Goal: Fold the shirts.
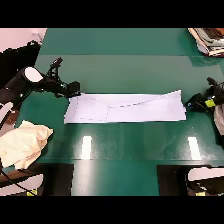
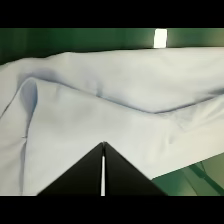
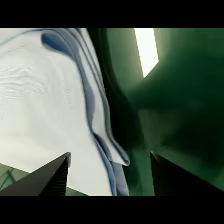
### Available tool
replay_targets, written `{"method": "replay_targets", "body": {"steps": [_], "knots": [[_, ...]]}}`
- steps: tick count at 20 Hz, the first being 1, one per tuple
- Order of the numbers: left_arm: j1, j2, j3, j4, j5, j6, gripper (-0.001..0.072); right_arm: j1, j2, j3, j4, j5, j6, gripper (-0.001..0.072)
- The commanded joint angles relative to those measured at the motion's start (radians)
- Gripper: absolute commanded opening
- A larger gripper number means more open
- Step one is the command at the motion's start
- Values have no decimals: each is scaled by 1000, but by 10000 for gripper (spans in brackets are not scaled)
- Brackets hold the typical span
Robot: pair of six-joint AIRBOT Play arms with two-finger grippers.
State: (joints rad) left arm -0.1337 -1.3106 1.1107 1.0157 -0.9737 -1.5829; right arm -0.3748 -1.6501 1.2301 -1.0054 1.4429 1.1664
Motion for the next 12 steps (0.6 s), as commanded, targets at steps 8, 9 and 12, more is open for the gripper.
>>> {"method": "replay_targets", "body": {"steps": [8, 9, 12], "knots": [[-261, -160, 78, -141, 161, 20, 25, 113, -62, 24, 150, 4, -157, 17], [-294, -205, 120, -141, 163, 19, 25, 126, -55, 68, 150, 48, -149, 17], [-385, -358, 264, -141, 139, 19, 25, 182, 32, 187, 150, 114, -76, 17]]}}
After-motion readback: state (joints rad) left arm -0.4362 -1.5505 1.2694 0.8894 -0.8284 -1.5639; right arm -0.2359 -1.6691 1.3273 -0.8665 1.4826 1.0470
